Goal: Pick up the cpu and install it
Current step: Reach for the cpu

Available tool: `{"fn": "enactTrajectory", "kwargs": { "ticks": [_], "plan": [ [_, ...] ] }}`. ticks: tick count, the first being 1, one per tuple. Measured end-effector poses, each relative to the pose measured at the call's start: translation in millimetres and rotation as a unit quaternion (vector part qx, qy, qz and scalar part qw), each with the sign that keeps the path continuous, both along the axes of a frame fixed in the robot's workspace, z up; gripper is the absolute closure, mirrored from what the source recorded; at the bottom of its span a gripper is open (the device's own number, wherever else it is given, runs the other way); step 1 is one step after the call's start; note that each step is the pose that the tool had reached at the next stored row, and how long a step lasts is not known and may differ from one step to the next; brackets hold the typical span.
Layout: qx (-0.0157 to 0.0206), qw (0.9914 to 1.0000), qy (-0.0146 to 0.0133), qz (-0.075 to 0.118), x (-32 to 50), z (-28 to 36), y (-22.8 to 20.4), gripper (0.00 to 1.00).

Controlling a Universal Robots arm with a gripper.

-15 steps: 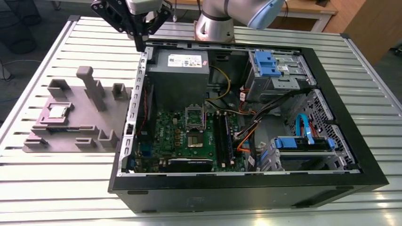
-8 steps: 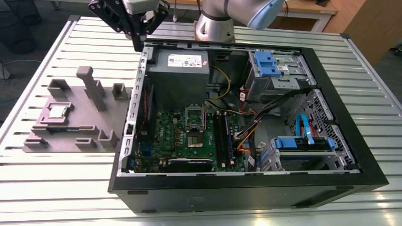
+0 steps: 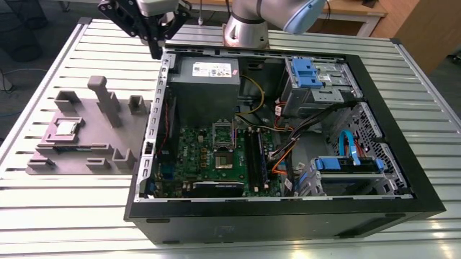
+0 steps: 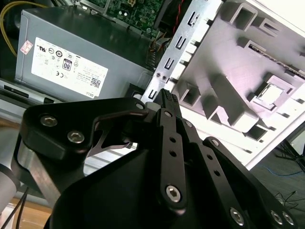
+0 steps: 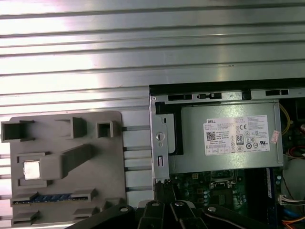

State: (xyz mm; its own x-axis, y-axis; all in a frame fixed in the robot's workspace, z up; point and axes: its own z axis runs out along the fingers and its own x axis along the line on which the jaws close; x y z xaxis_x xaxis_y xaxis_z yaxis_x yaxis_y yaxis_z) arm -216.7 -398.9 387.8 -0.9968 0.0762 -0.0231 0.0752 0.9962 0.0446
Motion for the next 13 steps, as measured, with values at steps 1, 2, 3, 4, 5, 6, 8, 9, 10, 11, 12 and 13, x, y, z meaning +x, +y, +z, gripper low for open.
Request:
{"fn": "enactTrajectory", "kwargs": {
  "ticks": [1,2,3,4,5,6,8,9,10,11,12,13],
  "plan": [
    [0.0,1.0,0.0,0.0,-0.4,0.0,0.0,0.9],
    [0.0,1.0,0.0,0.0,-0.9,0.0,0.0,0.9],
    [0.0,1.0,0.0,0.0,-1.3,0.0,0.0,0.9],
    [0.0,1.0,0.0,0.0,-1.7,-0.1,0.0,0.9],
    [0.0,1.0,0.0,0.0,-2.2,-0.1,0.0,0.9],
    [0.0,1.0,0.0,0.0,-2.6,-0.1,0.0,0.9],
    [0.0,1.0,0.0,0.0,-3.5,-0.1,0.0,0.9],
    [0.0,1.0,0.0,0.0,-3.9,-0.2,0.0,0.9],
    [0.0,1.0,0.0,0.0,-4.4,-0.1,0.0,0.9],
    [0.0,1.0,0.0,0.0,-4.9,-0.2,0.0,0.9],
    [0.0,1.0,0.0,0.0,-5.4,-0.2,0.0,0.9],
    [0.0,1.0,0.0,0.0,-5.9,-0.2,0.0,0.9]
  ]
}}
